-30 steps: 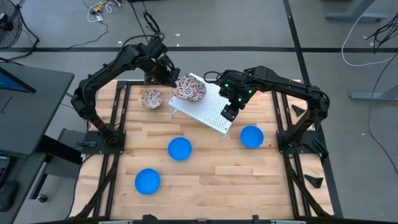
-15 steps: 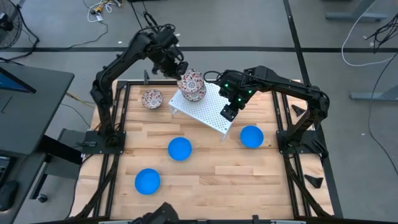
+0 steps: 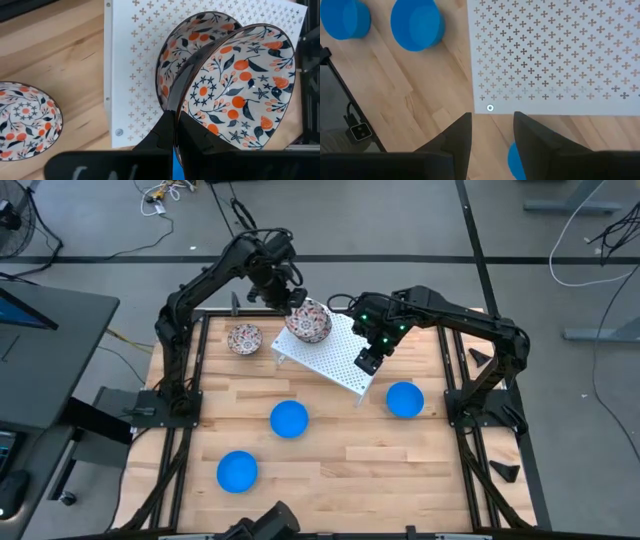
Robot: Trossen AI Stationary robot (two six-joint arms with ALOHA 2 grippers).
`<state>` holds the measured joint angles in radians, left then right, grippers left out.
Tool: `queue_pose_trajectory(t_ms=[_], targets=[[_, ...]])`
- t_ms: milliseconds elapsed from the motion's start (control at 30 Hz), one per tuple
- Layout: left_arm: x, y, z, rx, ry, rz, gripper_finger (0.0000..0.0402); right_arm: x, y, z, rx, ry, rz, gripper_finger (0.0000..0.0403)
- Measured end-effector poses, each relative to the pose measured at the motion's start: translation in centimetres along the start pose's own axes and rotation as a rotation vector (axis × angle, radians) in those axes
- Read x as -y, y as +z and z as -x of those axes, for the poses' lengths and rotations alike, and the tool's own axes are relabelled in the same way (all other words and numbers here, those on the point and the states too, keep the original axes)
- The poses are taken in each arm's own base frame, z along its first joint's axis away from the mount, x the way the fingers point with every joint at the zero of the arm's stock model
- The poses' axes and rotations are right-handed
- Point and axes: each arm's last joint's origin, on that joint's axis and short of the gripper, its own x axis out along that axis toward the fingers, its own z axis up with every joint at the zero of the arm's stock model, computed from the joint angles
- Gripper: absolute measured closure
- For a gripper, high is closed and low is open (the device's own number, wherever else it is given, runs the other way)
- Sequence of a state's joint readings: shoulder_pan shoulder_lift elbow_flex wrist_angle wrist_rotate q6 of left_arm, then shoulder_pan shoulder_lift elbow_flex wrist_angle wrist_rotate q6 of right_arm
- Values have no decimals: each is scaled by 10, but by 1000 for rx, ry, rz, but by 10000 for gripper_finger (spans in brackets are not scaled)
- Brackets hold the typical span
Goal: Pick & Place Mini bowls
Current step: Stack the bottom white patterned bowl on top of the other white patterned bowl on the shelf
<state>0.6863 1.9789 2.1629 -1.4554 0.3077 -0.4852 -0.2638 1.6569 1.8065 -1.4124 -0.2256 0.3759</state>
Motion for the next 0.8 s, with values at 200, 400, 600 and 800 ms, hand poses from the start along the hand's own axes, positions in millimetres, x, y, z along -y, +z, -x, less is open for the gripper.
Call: queue_pose_trajectory(t_ms=[200,400,600,800], targets=[[-1,2,-2,19,16,-3,392,0,1,0,11,4,19,257],[1,6,-12,22,21,-1,392,-1,2,0,20,8,23,257],[4,9,-25,-5,23,-12,392,-1,2,0,20,8,23,257],[4,9,-25,-9,16,-10,372,-1,2,0,20,7,32,257]])
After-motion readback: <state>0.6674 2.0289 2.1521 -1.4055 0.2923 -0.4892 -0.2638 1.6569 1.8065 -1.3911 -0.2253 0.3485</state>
